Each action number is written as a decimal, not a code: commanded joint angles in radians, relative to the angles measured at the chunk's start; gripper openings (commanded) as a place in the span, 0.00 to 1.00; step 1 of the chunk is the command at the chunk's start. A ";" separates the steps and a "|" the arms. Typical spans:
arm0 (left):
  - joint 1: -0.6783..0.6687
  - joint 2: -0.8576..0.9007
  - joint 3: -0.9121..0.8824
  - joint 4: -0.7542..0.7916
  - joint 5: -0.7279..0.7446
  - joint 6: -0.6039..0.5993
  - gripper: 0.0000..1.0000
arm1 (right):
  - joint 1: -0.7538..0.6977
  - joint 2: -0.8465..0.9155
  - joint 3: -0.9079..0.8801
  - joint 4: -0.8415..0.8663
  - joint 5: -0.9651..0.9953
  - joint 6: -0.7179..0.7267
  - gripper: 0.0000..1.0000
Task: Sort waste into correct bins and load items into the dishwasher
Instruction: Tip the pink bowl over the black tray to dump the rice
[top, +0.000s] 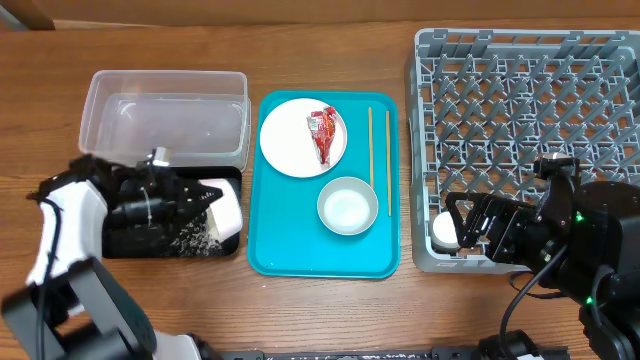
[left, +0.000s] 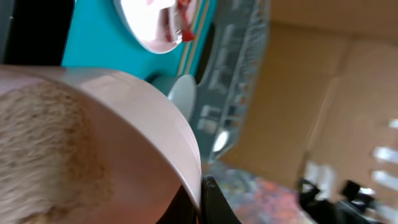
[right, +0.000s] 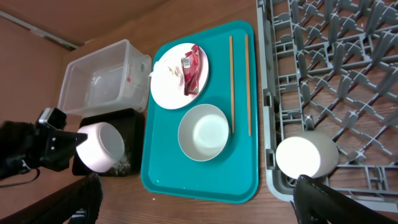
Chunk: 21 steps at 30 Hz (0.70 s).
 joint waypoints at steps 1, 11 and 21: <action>0.083 0.077 -0.003 -0.080 0.204 0.242 0.04 | 0.006 -0.005 0.006 0.005 0.010 -0.007 1.00; 0.209 0.109 -0.003 -0.180 0.259 0.442 0.04 | 0.006 -0.005 0.006 0.003 0.010 -0.007 1.00; 0.204 0.124 -0.003 -0.280 0.281 0.578 0.04 | 0.006 -0.005 0.006 0.003 0.010 -0.007 1.00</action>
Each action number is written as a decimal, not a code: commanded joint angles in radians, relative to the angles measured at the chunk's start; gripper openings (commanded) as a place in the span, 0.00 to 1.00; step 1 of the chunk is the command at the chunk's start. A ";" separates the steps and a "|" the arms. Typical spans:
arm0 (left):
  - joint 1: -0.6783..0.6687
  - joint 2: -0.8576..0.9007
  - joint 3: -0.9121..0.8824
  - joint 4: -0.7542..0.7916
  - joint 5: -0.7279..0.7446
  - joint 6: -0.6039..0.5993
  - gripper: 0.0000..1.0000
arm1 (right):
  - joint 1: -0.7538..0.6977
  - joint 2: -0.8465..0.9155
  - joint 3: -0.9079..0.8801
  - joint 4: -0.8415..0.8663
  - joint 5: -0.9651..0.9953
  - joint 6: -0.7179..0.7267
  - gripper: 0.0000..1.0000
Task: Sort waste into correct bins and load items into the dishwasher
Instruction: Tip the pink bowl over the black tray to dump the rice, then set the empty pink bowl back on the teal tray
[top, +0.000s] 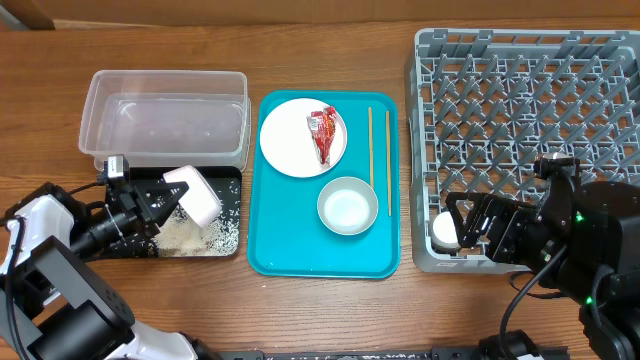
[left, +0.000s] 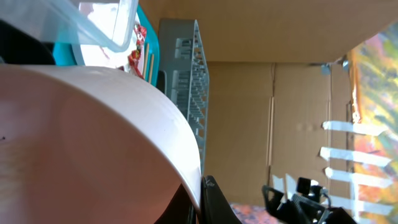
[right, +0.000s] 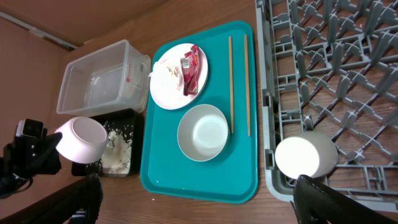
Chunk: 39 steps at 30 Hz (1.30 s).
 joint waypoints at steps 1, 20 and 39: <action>-0.006 0.007 0.000 -0.036 0.047 0.149 0.04 | 0.006 -0.005 0.006 0.003 0.006 -0.007 1.00; -0.053 -0.001 0.071 -0.193 -0.011 0.323 0.04 | 0.006 -0.005 0.006 -0.001 0.005 -0.007 1.00; -0.805 -0.293 0.245 0.151 -1.023 -0.731 0.04 | 0.006 -0.005 0.006 -0.009 0.005 -0.007 1.00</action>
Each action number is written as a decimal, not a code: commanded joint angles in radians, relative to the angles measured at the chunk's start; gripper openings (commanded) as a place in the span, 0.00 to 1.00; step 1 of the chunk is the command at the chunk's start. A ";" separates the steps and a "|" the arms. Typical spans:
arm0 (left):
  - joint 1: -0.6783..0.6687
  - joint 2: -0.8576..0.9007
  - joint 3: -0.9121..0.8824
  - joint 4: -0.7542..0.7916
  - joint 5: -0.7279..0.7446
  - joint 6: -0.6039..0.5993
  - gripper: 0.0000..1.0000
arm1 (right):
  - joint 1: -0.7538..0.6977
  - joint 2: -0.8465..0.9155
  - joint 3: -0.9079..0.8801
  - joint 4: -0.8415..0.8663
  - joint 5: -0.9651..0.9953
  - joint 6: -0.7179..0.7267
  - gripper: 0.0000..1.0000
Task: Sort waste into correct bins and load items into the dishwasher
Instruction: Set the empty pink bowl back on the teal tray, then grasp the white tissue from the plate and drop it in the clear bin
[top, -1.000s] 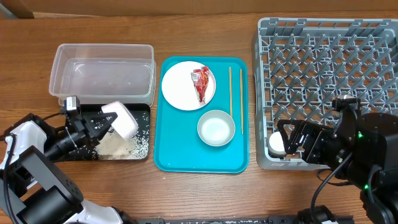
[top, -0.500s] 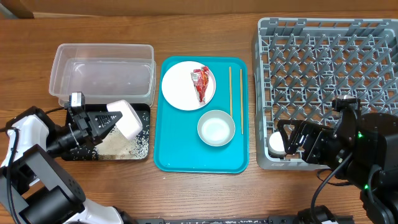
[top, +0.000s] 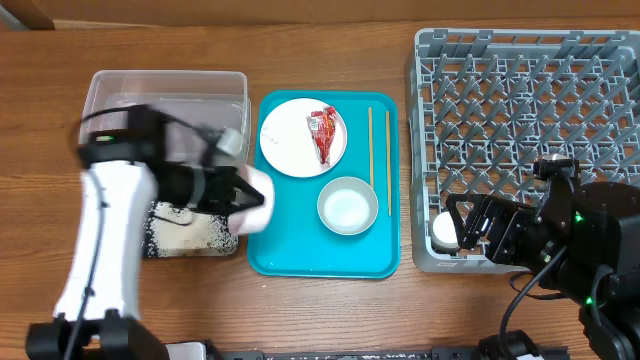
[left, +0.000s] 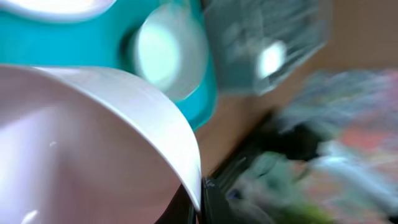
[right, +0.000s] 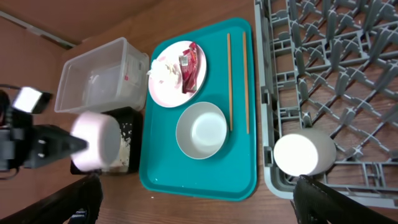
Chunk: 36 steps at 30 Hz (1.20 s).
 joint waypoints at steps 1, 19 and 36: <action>-0.250 -0.045 0.013 0.069 -0.535 -0.454 0.04 | 0.006 -0.005 0.006 0.003 0.005 -0.007 1.00; -0.663 0.085 -0.108 0.338 -0.869 -0.834 0.13 | 0.006 -0.005 0.006 -0.001 0.005 -0.007 1.00; -0.620 0.084 0.139 0.357 -0.973 -0.754 0.70 | 0.006 -0.005 0.006 -0.007 0.005 -0.007 1.00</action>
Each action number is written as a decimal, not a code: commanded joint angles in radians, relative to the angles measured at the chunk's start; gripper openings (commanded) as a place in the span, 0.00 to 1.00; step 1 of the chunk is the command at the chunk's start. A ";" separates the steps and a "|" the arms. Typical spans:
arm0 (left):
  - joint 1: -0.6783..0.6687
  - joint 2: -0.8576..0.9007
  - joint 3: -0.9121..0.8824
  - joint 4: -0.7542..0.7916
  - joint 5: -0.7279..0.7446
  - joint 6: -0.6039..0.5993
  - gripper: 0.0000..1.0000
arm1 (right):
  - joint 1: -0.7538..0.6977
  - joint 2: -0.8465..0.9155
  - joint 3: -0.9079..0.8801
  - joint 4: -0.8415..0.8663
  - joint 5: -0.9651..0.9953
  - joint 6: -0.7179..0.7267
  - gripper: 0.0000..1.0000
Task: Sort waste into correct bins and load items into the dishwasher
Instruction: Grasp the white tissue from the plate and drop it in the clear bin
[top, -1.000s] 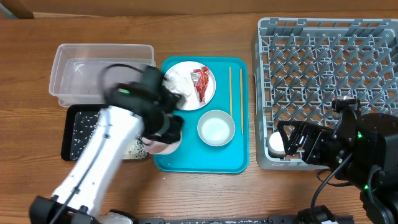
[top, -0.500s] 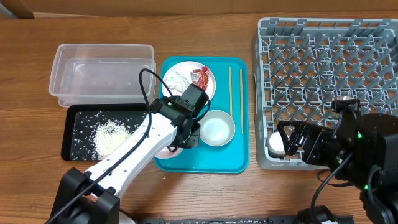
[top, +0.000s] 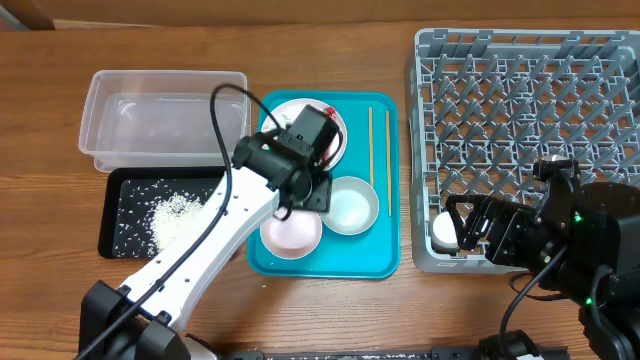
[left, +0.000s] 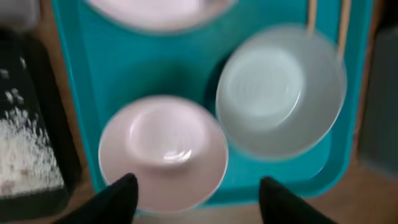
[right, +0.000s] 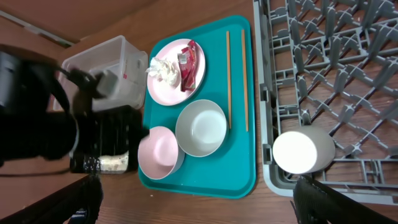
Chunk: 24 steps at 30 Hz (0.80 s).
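An empty pink bowl (top: 291, 232) stands upright on the teal tray (top: 268, 262), front left, touching the white bowl (top: 349, 207). My left gripper (top: 303, 193) hovers just above it, open, its dark fingertips (left: 122, 197) spread wider than the pink bowl (left: 163, 149). The white plate (right: 177, 71) with a red wrapper (right: 189, 62) and crumpled tissue sits at the tray's back, and two chopsticks (top: 371, 148) lie along its right side. My right gripper (top: 468, 226) stays open at the grey rack's (top: 530, 120) front left corner, by a white cup (right: 303, 151) standing in the rack.
A black bin (top: 118, 236) holding spilled rice sits left of the tray, with a clear plastic bin (top: 165, 115) behind it. My left arm crosses from the table's front left over the tray. The wooden table (top: 320, 310) runs along the front.
The pink bowl was held in my left gripper at the tray's left edge. It now stands on the tray beside the white bowl, and the left gripper is open above it. The right arm is unchanged.
My left gripper first held the pink bowl tipped over the black bin with rice in it. Then rice lay in the bin. Later the bowl was held at the tray's edge, and now it stands empty on the tray, let go.
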 joint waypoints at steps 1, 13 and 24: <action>0.029 0.002 0.043 0.133 -0.112 0.095 0.73 | 0.006 -0.005 0.006 0.002 0.006 -0.007 1.00; 0.181 0.309 0.043 0.496 -0.168 0.171 0.89 | 0.006 -0.005 0.005 -0.034 0.006 -0.007 1.00; 0.210 0.426 0.047 0.601 -0.028 0.176 0.34 | 0.006 -0.003 0.005 -0.047 0.006 -0.007 1.00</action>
